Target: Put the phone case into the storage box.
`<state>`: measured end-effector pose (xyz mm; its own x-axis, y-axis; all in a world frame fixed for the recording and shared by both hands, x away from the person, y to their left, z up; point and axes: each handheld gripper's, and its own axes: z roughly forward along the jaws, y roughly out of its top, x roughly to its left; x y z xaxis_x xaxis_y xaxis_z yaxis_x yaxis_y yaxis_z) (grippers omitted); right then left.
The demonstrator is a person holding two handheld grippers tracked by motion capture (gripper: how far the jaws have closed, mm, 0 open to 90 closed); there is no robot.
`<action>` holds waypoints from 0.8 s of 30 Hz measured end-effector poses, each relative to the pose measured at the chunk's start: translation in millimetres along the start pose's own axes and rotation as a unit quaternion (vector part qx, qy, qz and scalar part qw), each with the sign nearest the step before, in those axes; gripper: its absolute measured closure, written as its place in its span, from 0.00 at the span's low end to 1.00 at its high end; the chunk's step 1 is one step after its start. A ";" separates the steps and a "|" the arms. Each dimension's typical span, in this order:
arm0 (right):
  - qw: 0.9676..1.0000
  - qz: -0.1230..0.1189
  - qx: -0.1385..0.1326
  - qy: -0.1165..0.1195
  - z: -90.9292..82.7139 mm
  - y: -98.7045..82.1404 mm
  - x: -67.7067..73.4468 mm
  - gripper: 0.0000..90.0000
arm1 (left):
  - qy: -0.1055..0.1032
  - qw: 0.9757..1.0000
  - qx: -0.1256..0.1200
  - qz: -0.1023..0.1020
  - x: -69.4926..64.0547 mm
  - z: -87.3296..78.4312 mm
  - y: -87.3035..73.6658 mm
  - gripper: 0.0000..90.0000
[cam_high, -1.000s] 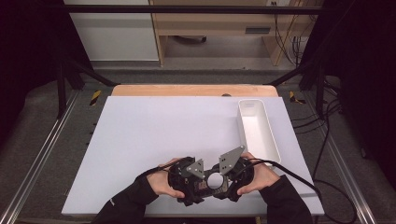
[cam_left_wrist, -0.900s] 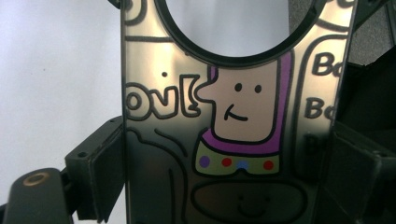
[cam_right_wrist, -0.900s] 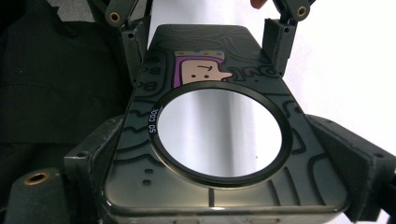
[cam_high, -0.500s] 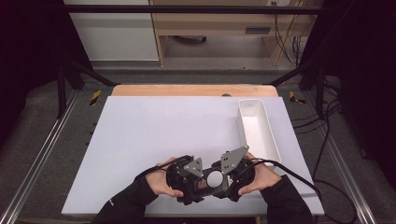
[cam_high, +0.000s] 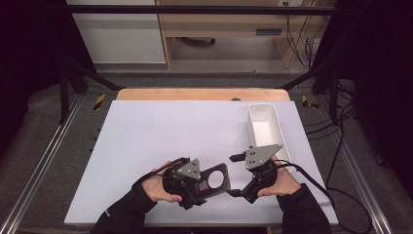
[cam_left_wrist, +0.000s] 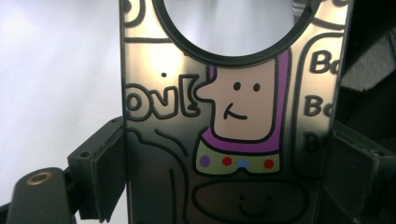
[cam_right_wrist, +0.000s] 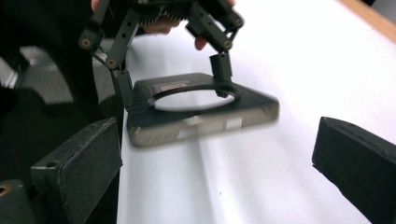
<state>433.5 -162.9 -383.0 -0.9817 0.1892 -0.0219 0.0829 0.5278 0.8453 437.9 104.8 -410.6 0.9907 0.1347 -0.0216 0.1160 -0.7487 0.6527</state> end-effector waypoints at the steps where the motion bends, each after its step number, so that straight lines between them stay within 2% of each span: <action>1: 1.000 0.005 -0.008 -0.004 -2.0 -0.9 -0.7 0.02 | 0.003 1.000 -0.008 -0.005 1.0 -2.3 -1.8 0.13; 7: 0.998 0.028 -0.044 -0.031 -9.6 -6.3 -3.0 0.01 | 0.019 0.998 -0.051 -0.026 5.2 -14.7 -9.1 0.13; 11: 0.996 0.041 -0.064 -0.040 -13.3 -11.4 -2.2 0.01 | 0.028 0.995 -0.087 -0.038 6.9 -20.1 -12.6 0.13; 14: 0.995 0.047 -0.077 -0.043 -16.2 -14.8 -1.1 0.01 | 0.023 0.992 -0.112 -0.050 8.3 -23.1 -15.6 0.13; 18: 0.993 0.056 -0.090 -0.045 -16.0 -17.1 -1.1 0.01 | 0.025 0.989 -0.132 -0.055 8.8 -24.5 -18.2 0.13; 21: 0.993 0.058 -0.091 -0.039 -12.3 -17.0 -0.7 0.01 | 0.023 0.988 -0.142 -0.053 8.5 -23.9 -18.4 0.13; 24: 0.993 0.063 -0.093 -0.031 -8.0 -17.5 -0.7 0.01 | 0.018 0.988 -0.145 -0.048 7.9 -21.8 -17.6 0.13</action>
<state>431.3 -178.9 -393.5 -0.9524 0.2984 0.0630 0.1665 0.3357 0.9272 442.2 133.2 -405.8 0.9723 0.2232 -0.0700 0.1785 -0.5146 0.8387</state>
